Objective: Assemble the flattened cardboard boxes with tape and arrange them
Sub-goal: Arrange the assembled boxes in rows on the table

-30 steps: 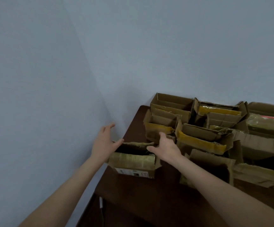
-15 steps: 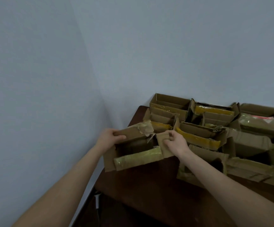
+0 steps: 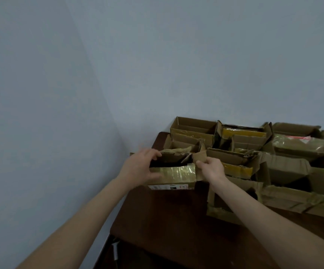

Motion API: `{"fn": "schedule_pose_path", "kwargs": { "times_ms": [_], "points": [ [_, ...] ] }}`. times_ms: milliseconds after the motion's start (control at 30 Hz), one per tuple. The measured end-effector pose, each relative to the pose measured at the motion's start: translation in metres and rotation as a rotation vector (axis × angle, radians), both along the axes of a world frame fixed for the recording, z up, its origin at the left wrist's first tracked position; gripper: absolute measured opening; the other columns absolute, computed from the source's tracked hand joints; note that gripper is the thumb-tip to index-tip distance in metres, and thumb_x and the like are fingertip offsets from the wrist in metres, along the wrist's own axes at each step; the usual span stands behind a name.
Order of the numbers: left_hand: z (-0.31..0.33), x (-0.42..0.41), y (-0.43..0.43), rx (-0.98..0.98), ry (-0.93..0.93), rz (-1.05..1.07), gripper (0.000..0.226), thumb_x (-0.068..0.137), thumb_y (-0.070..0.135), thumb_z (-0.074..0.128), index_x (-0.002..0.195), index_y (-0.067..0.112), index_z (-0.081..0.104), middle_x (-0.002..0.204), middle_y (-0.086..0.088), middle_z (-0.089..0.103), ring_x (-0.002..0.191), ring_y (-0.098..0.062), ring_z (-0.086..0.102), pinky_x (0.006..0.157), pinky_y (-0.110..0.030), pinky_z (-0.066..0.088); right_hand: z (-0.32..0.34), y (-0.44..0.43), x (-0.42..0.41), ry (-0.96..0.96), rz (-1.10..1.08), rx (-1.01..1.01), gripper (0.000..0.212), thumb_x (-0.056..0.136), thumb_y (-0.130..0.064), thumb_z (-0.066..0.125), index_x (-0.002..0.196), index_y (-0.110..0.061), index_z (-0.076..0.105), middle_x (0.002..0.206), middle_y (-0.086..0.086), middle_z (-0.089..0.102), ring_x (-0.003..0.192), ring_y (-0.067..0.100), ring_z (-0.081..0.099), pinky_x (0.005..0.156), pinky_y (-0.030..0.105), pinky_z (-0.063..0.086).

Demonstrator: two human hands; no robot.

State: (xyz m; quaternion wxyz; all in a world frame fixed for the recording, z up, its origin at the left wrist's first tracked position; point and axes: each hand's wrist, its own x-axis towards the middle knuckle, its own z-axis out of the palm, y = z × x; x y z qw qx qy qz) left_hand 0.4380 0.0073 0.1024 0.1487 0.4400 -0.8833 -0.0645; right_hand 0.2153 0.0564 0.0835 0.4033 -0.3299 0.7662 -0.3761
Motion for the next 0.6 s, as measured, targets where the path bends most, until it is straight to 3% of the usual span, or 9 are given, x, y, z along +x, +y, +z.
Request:
{"fn": "schedule_pose_path", "kwargs": {
  "times_ms": [67,100,167,233,333,367,467,533,600],
  "points": [
    [-0.011,0.006,0.005,0.034,-0.237,-0.016,0.076,0.074,0.053,0.070,0.138,0.024,0.042,0.133,0.006,0.050,0.123,-0.015,0.048,0.102,-0.031,0.038,0.000,0.001,-0.001,-0.033,-0.026,-0.025,0.040,0.096,-0.020,0.055,0.135,-0.009,0.052,0.117,0.009,0.062,0.101,0.022,0.060,0.092,0.041,0.051],
    [-0.016,0.008,0.009,0.006,-0.258,-0.016,0.068,0.077,0.049,0.070,0.135,0.024,0.047,0.132,0.005,0.053,0.121,-0.017,0.052,0.102,-0.033,0.038,-0.001,0.001,-0.001,-0.045,-0.037,-0.033,0.037,0.097,-0.018,0.054,0.133,-0.009,0.054,0.114,0.007,0.062,0.099,0.021,0.059,0.091,0.040,0.050],
    [-0.022,0.012,0.015,-0.153,-0.184,-0.075,0.032,0.076,0.031,0.075,0.105,0.023,0.064,0.105,0.004,0.064,0.094,-0.017,0.065,0.084,-0.032,0.048,-0.003,0.001,-0.002,-0.088,-0.079,-0.031,0.030,0.097,-0.017,0.054,0.125,-0.009,0.059,0.106,0.006,0.062,0.098,0.023,0.058,0.093,0.042,0.050],
    [-0.030,0.016,0.021,-0.306,-0.085,-0.126,0.017,0.070,0.020,0.078,0.080,0.022,0.065,0.082,0.004,0.062,0.070,-0.014,0.062,0.067,-0.027,0.049,-0.004,0.002,-0.003,-0.199,-0.143,0.001,0.027,0.096,-0.016,0.055,0.121,-0.008,0.059,0.105,0.008,0.061,0.100,0.026,0.057,0.095,0.046,0.049],
    [-0.041,0.023,0.024,-0.377,-0.070,-0.101,0.013,0.074,0.024,0.077,0.083,0.023,0.069,0.085,0.003,0.064,0.077,-0.016,0.061,0.079,-0.034,0.049,-0.005,0.004,-0.003,-0.319,-0.191,0.033,0.029,0.096,-0.014,0.055,0.124,-0.007,0.056,0.108,0.010,0.058,0.105,0.029,0.056,0.091,0.043,0.050],
    [-0.043,0.027,0.024,-0.355,-0.082,-0.081,0.012,0.080,0.036,0.070,0.087,0.026,0.070,0.093,0.005,0.065,0.087,-0.016,0.061,0.089,-0.039,0.046,-0.006,0.004,-0.002,-0.315,-0.191,0.032,0.031,0.096,-0.014,0.055,0.126,-0.008,0.056,0.109,0.010,0.058,0.107,0.030,0.056,0.091,0.043,0.050],
    [-0.034,0.023,0.025,-0.031,0.074,0.174,0.059,0.091,0.065,0.030,0.087,0.028,0.076,0.123,0.002,0.059,0.117,-0.018,0.049,0.105,-0.042,0.031,-0.011,0.005,0.003,-0.228,-0.161,0.011,0.034,0.096,-0.017,0.055,0.129,-0.009,0.055,0.112,0.010,0.060,0.108,0.029,0.057,0.097,0.047,0.049],
    [-0.027,0.017,0.016,0.155,0.300,0.401,0.046,0.092,0.054,0.042,0.094,0.024,0.076,0.140,-0.008,0.046,0.130,-0.024,0.037,0.107,-0.041,0.030,-0.012,0.005,0.005,-0.197,-0.149,-0.009,0.034,0.096,-0.017,0.055,0.130,-0.010,0.055,0.114,0.011,0.061,0.107,0.029,0.057,0.097,0.048,0.049],
    [-0.019,0.014,0.009,0.368,0.422,0.524,0.029,0.088,0.036,0.062,0.115,0.027,0.067,0.150,-0.012,0.028,0.139,-0.030,0.026,0.109,-0.047,0.034,-0.014,0.007,0.005,-0.184,-0.132,-0.018,0.033,0.097,-0.017,0.054,0.129,-0.009,0.055,0.109,0.009,0.061,0.105,0.027,0.057,0.096,0.048,0.049]
  ]
}}
